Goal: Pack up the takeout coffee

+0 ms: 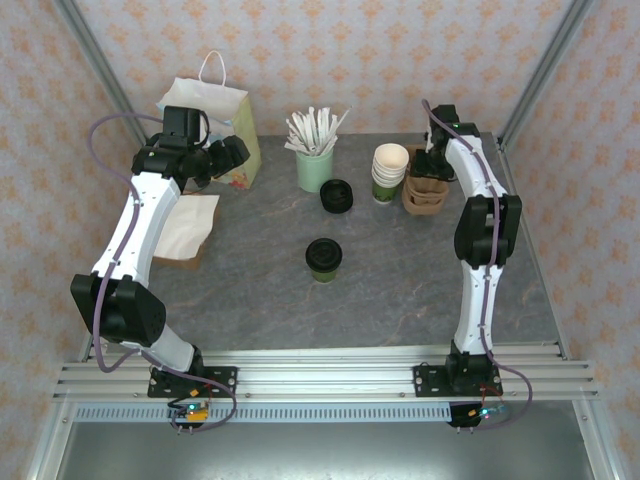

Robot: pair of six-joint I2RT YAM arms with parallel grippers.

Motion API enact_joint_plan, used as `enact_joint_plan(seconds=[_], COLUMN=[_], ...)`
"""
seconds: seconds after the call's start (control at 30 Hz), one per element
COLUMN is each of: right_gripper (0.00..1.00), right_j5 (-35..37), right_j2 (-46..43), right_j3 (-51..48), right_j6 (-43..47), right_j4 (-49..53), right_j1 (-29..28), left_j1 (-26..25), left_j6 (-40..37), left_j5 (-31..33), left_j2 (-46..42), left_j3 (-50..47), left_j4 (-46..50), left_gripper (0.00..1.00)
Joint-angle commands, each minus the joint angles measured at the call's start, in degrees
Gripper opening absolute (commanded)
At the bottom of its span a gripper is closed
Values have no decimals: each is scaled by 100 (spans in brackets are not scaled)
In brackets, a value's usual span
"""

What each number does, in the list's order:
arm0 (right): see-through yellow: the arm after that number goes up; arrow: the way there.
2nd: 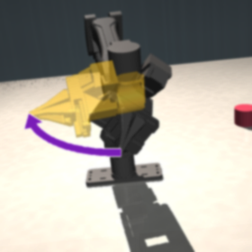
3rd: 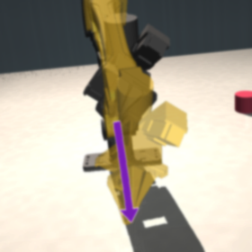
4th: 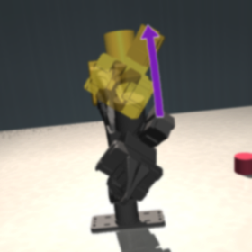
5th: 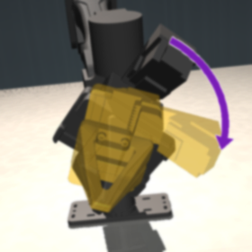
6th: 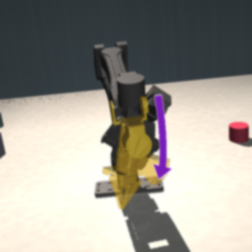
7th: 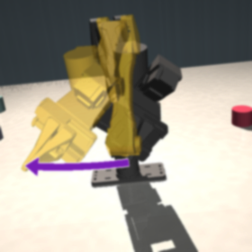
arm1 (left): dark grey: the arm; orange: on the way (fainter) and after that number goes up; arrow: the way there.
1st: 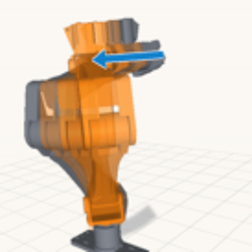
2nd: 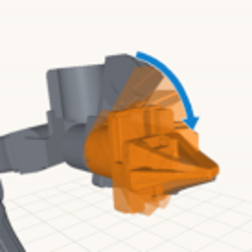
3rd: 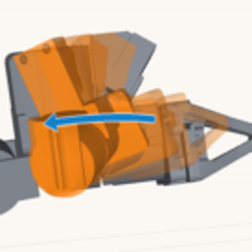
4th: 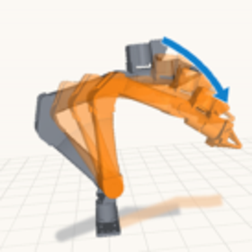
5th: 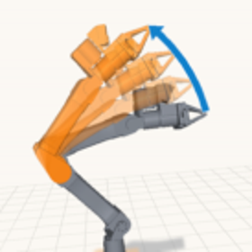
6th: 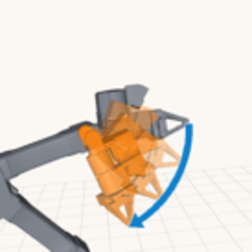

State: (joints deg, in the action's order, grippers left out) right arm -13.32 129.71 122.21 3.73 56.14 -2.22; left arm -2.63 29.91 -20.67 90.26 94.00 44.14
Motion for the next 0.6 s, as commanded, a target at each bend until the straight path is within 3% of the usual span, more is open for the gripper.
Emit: enact_joint_plan(seconds=[0.0,0.17,0.57], right_gripper=[48,48,36], right_j5=[137,113,93], right_j2=[106,188,231], right_j3=[210,298,445], right_j6=[109,107,129], right_j4=[-24,4,76], right_j1=[-15,-15,-15], left_j1=[-25,-27,-29], left_j6=[-137,-152,-164], left_j5=[-73,-84,-87], left_j2=[-53,-28,-21], left_j3=[-9,-5,-15], left_j4=[-90,-99,-81], left_gripper=[82,82,82])
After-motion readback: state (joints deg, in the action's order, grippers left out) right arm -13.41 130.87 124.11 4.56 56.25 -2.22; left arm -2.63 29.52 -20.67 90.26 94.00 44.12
